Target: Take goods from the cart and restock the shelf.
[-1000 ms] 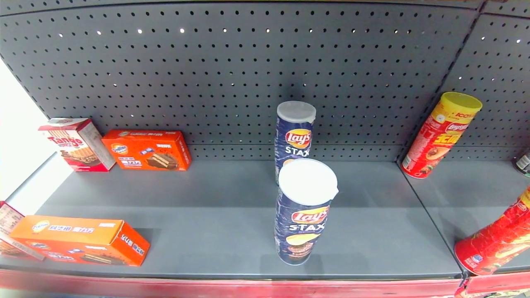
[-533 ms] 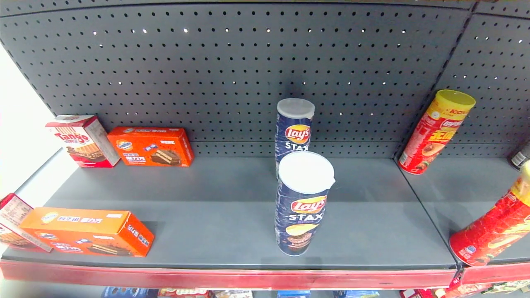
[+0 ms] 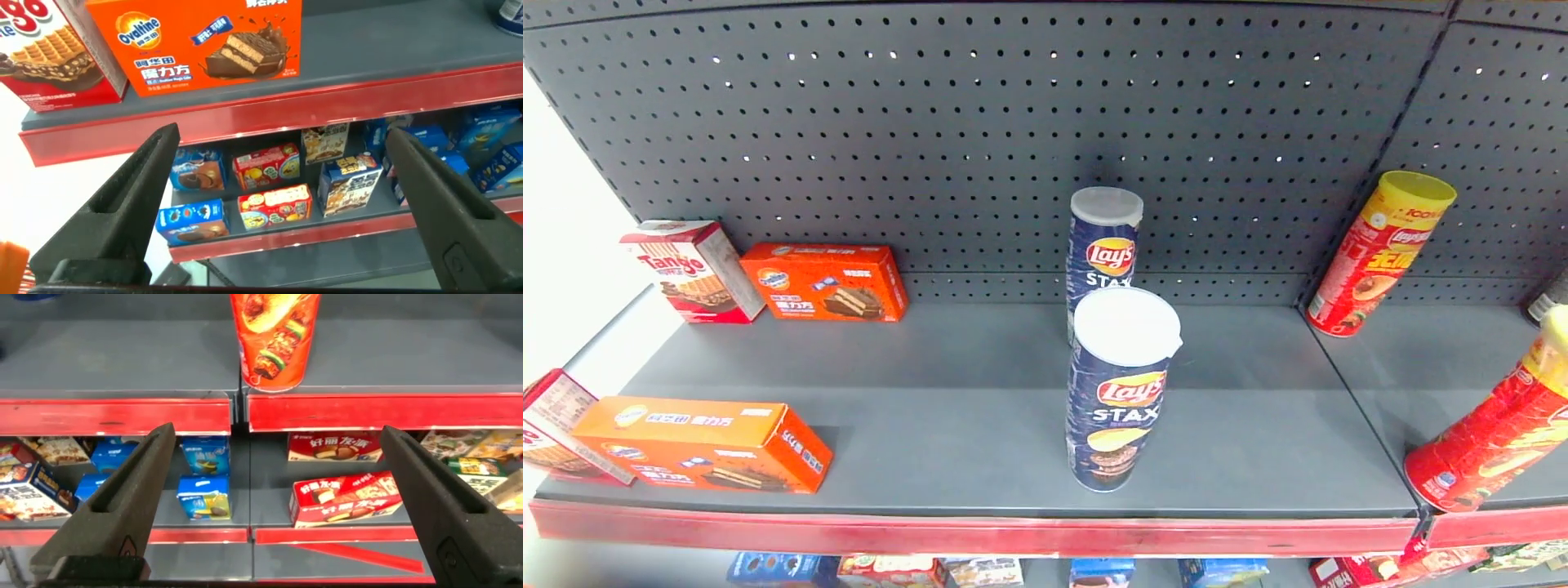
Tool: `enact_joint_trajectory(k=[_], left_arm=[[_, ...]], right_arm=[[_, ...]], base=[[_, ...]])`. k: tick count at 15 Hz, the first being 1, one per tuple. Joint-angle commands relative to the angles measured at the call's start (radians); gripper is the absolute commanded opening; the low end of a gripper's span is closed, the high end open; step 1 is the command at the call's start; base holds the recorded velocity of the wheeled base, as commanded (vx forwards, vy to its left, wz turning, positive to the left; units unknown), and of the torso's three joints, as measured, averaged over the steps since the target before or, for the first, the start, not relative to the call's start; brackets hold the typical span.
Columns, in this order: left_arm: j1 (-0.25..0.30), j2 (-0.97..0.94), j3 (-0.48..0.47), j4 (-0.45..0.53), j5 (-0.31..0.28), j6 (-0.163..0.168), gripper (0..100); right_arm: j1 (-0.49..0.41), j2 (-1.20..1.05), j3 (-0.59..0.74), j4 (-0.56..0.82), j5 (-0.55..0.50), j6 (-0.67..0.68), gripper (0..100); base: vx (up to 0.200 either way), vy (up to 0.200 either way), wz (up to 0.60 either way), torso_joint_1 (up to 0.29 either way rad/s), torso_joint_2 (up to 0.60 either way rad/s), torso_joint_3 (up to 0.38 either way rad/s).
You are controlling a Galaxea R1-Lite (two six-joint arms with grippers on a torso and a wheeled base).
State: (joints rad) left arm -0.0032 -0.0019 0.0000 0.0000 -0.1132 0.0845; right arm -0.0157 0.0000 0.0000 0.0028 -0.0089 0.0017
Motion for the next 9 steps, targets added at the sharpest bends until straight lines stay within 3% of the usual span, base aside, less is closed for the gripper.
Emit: enact_joint_trajectory(k=[1,9], left_arm=[[0.0,0.002,0.0,0.0,0.0,0.0,100],[0.002,0.002,0.0,0.0,0.001,-0.002,100]], right_arm=[[0.0,0.0,0.0,-0.001,0.0,0.0,100],[0.0,0.0,0.0,0.0,0.0,0.0,100]], base=[[0.0,0.0,0.0,0.0,0.0,0.0],[0.0,0.0,0.0,0.0,0.0,0.0]])
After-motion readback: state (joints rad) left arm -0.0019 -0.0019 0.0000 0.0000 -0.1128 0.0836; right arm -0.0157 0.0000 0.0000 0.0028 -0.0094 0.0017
